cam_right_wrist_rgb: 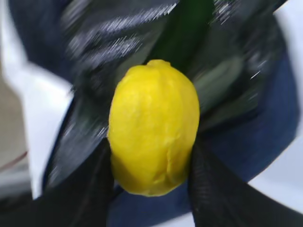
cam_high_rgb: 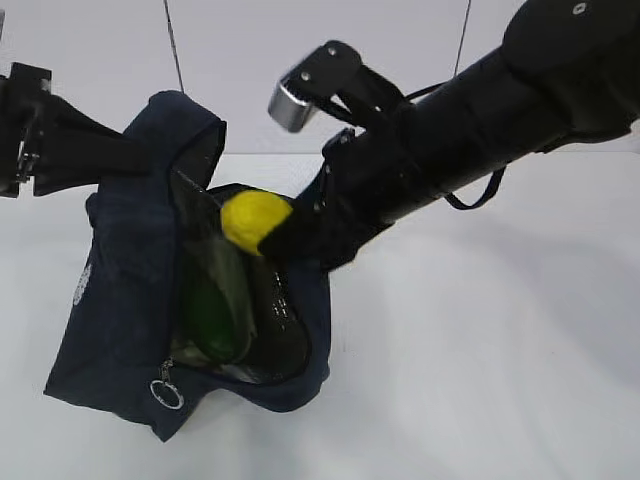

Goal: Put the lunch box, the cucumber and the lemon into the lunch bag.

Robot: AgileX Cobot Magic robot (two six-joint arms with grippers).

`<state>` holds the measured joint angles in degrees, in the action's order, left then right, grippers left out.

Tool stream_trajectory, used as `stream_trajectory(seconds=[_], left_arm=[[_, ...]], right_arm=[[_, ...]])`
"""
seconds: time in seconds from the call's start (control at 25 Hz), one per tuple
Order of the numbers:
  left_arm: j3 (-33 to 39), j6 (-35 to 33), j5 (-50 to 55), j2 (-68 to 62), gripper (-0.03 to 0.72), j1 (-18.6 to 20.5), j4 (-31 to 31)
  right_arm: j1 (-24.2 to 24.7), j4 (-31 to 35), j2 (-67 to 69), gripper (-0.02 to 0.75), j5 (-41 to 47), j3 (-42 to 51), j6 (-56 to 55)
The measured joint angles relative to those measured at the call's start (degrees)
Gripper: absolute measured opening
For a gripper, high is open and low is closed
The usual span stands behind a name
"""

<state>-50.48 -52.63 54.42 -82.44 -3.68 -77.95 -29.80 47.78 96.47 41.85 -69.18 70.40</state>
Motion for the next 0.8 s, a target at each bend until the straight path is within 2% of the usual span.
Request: stream_trajectory(seconds=[0.16, 0.4, 0.52, 0.64, 0.8], left_arm=[[0.0, 0.0, 3.4, 0.0, -0.007, 0.0, -2.7], [0.0, -0.1, 7.3, 0.0, -0.007, 0.0, -6.0], [0.0, -0.1, 7.6, 0.0, -0.007, -1.0, -6.8], [0.0, -0.1, 7.6, 0.0, -0.007, -2.6, -6.8], [0.0, -0.1, 6.6, 0.0, -0.007, -3.5, -6.8]], right_arm=[[0.0, 7.3, 0.4, 0.352, -7.5, 0.0, 0.0], [0.0, 14.9, 5.0, 0.351, -9.2, -0.1, 0.5], [0.0, 20.2, 7.0, 0.353, -8.9, -0.5, 4.3], [0.0, 24.9, 8.0, 0.411, -7.7, -1.2, 8.0], [0.0, 26.4, 8.5, 0.486, -7.6, -1.5, 9.2]])
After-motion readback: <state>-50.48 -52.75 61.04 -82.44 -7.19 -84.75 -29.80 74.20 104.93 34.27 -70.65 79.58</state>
